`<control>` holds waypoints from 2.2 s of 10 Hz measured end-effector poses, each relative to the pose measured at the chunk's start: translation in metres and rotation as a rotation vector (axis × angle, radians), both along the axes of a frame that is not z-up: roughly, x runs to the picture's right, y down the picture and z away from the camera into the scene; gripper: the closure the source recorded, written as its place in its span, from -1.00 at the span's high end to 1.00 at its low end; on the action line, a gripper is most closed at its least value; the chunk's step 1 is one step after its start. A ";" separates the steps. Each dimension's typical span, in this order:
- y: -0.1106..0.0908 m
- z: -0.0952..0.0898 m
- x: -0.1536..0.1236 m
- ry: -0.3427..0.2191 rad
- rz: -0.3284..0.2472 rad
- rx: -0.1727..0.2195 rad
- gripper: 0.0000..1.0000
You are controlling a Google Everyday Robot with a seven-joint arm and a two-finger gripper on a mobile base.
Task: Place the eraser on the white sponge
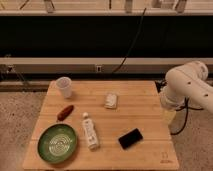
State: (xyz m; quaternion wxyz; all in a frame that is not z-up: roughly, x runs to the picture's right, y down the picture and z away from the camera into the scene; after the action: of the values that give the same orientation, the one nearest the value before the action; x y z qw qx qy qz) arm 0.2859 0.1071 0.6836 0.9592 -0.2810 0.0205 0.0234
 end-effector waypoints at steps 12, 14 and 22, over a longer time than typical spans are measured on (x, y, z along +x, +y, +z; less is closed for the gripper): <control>0.000 0.000 0.000 0.000 0.000 0.000 0.60; 0.000 0.000 0.000 0.000 0.000 0.000 0.60; 0.033 0.010 -0.031 -0.065 -0.060 -0.004 0.60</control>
State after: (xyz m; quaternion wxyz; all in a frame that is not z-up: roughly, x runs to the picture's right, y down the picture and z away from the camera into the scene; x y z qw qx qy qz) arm 0.2549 0.1399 0.6934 0.9591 -0.2828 -0.0023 -0.0147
